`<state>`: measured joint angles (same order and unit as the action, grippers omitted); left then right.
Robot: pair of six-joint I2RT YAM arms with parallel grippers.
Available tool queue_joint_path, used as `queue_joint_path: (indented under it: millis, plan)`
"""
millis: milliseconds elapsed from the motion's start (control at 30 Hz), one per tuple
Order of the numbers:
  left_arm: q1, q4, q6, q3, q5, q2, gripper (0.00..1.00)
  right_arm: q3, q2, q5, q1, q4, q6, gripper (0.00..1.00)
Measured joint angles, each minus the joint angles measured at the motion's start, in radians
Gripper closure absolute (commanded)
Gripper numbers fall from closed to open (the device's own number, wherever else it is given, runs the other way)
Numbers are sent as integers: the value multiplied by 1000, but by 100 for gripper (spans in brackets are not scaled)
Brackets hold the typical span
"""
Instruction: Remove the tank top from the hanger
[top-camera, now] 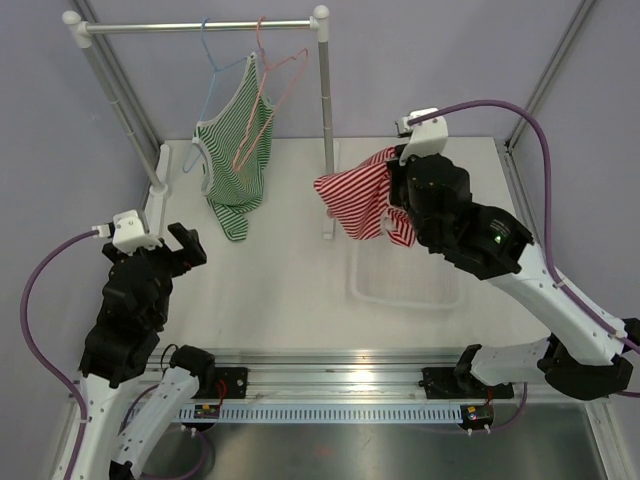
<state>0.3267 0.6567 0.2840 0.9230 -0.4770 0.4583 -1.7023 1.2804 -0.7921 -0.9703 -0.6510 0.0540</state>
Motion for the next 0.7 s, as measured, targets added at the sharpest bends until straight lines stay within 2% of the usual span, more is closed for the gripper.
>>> queue_joint_path:
  millis: [200, 400, 433, 500, 533, 567, 633, 700]
  plan:
    - [0, 16, 0, 34, -7, 8, 1, 223, -117, 50, 155, -20, 54, 100]
    - [0, 72, 2, 203, -2, 104, 1, 448, -72, 183, 301, 6, 126, 100]
    - [0, 87, 2, 242, 3, 131, 1, 472, -53, 204, 319, 14, 134, 90]
    - [0, 102, 2, 319, 16, 184, 1, 505, -16, 239, 354, 37, 149, 78]
    - [0, 114, 2, 354, 23, 209, 1, 515, 1, 253, 369, 45, 157, 54]
    - [0, 119, 2, 383, 28, 229, 1, 518, 13, 264, 380, 50, 167, 40]
    - [0, 127, 2, 428, 36, 261, 1, 517, 23, 274, 389, 59, 167, 40]
    - [0, 146, 1, 465, 44, 288, 1, 507, 22, 291, 389, 64, 166, 24]
